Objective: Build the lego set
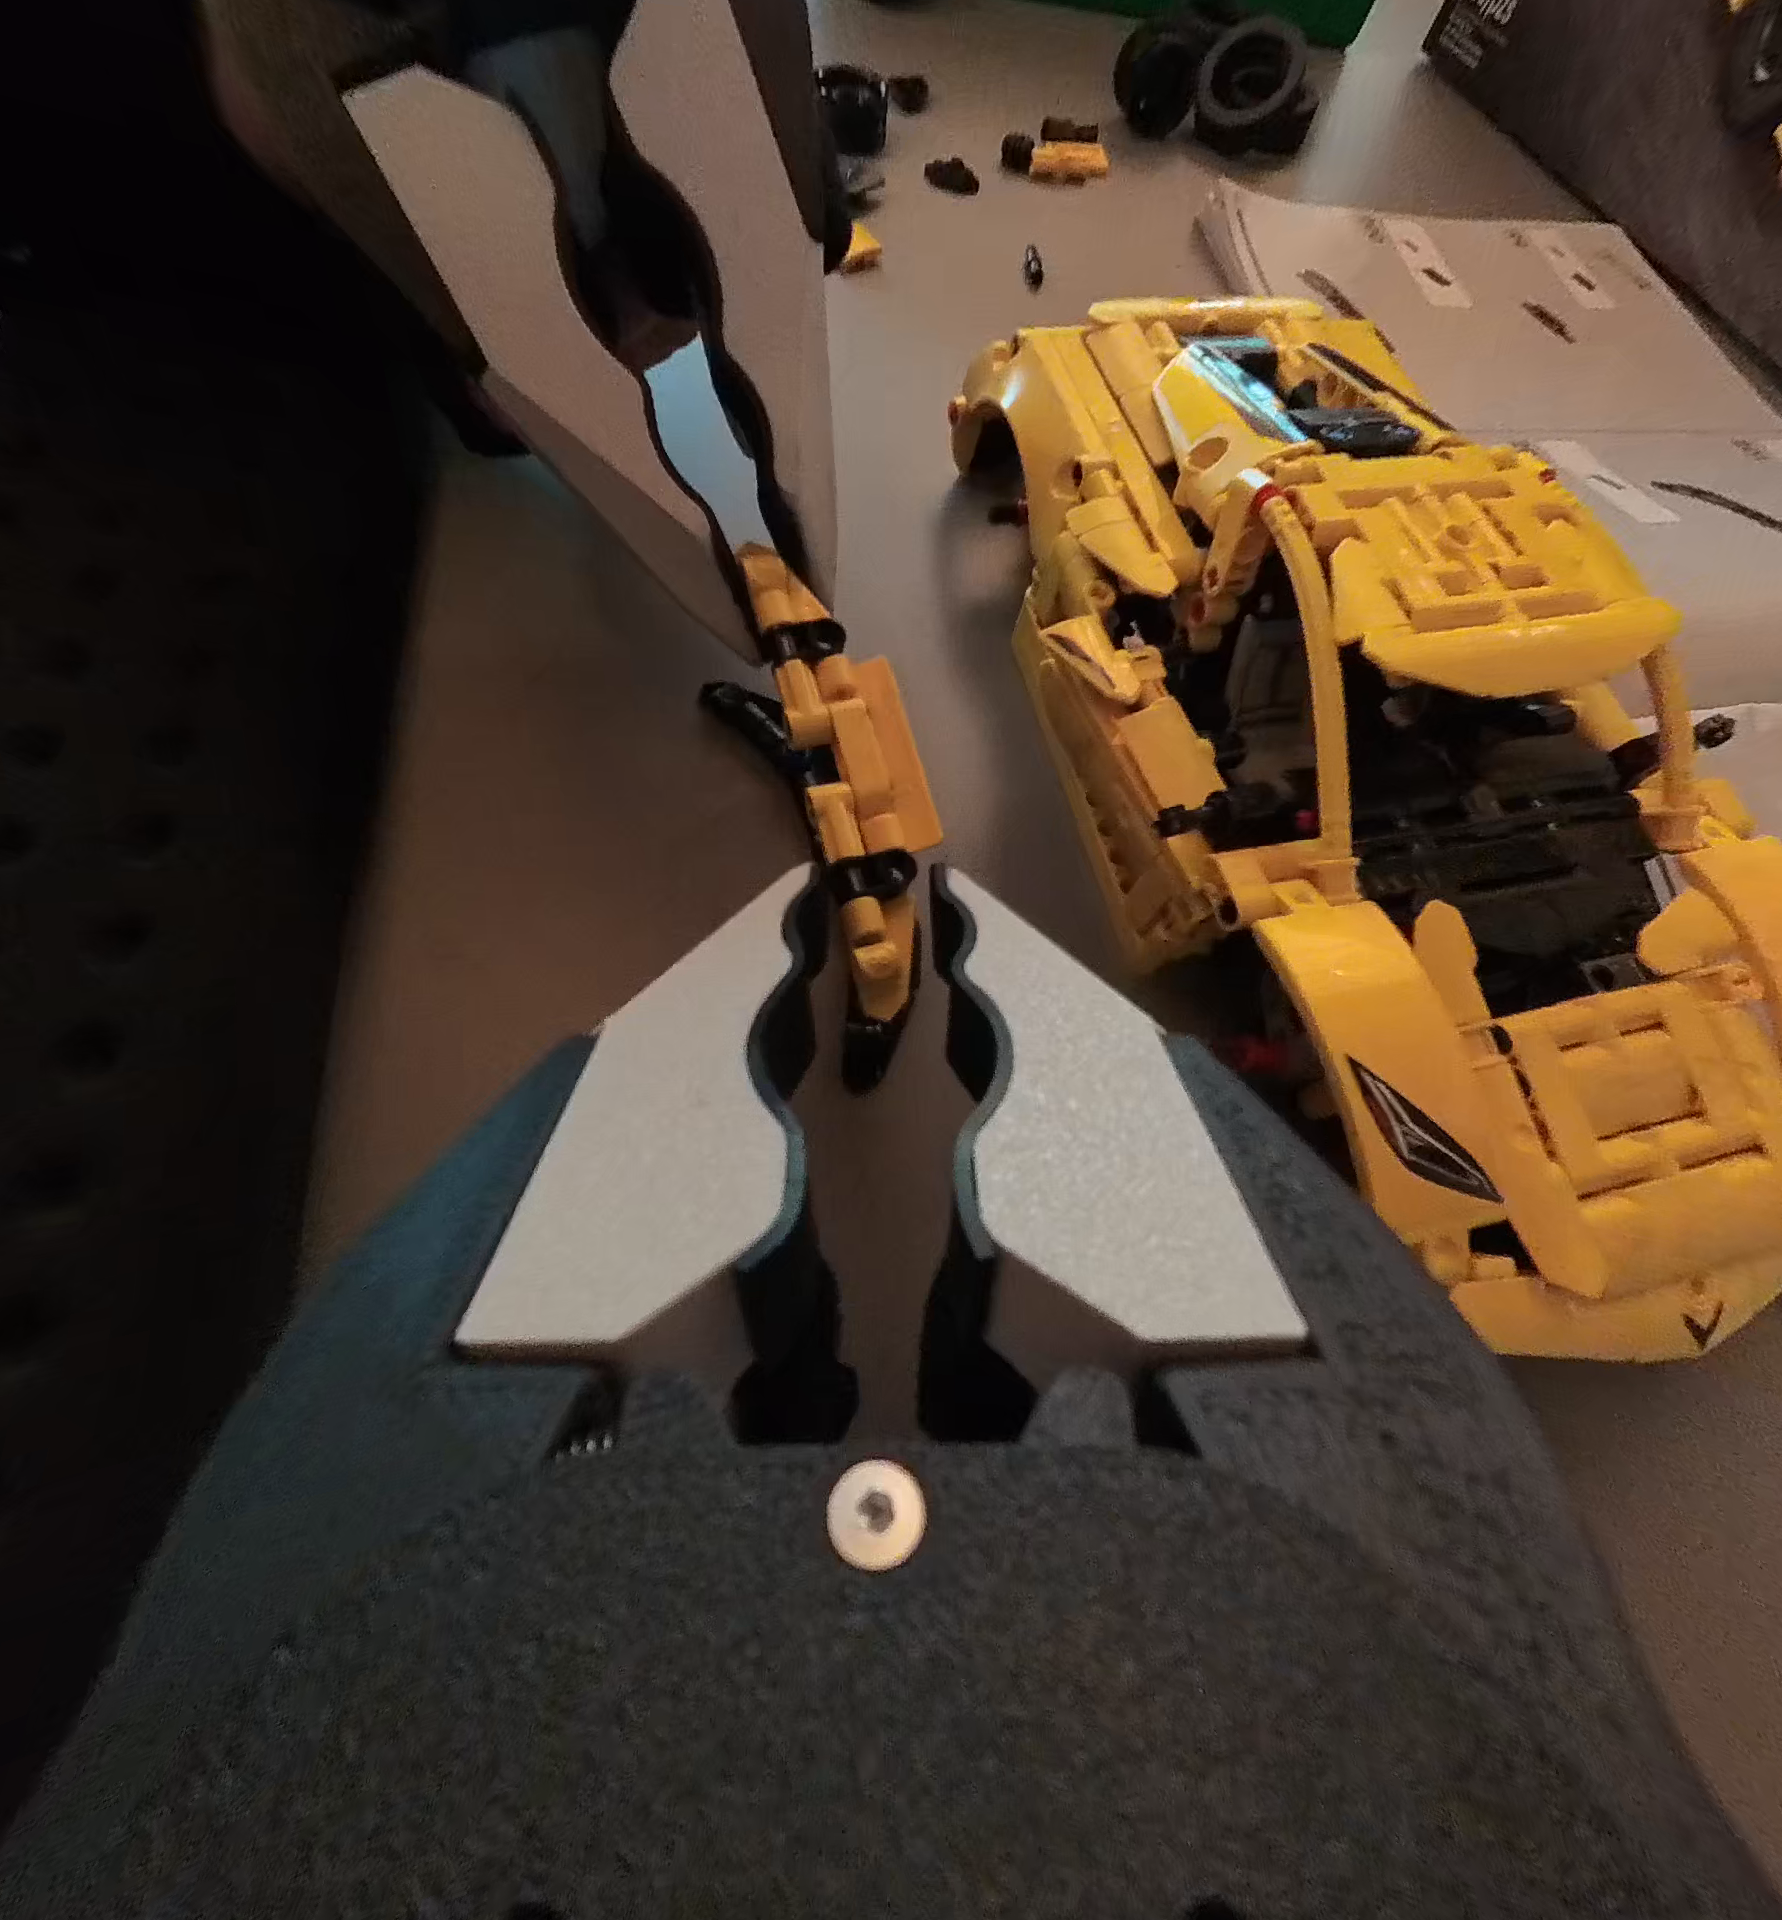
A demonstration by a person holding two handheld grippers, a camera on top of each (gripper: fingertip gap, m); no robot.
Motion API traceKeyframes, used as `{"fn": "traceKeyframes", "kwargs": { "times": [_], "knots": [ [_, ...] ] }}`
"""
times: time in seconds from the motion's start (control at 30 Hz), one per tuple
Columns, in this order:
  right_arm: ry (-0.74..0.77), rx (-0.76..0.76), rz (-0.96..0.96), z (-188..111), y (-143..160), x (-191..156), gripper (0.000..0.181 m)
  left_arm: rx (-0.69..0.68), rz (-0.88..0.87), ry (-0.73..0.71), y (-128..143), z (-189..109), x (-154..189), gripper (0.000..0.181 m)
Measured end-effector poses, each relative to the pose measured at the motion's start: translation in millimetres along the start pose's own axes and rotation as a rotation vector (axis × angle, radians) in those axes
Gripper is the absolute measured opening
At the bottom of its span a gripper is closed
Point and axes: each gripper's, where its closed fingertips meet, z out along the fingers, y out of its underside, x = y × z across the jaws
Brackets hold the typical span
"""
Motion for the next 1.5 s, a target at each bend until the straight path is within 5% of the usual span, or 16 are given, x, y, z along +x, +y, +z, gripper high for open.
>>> {"fn": "traceKeyframes", "kwargs": {
  "times": [1.23,1.4,1.5],
  "knots": [
    [0.001,-0.07,-0.068,0.6,7.9,-8.4,0.014,-0.085,0.012,0.051,18.5,8.5,10.5,0.011],
    [-0.04,-0.069,0.012,0.7,7.8,-9.4,0.014,-0.07,-0.18,0.154,17.7,8.3,11.9,0.01],
    [-0.046,-0.065,0.0,0.8,8.1,-9.3,0.015,-0.085,-0.093,0.111,19.7,9.9,12.2,0.01]
  ]
}}
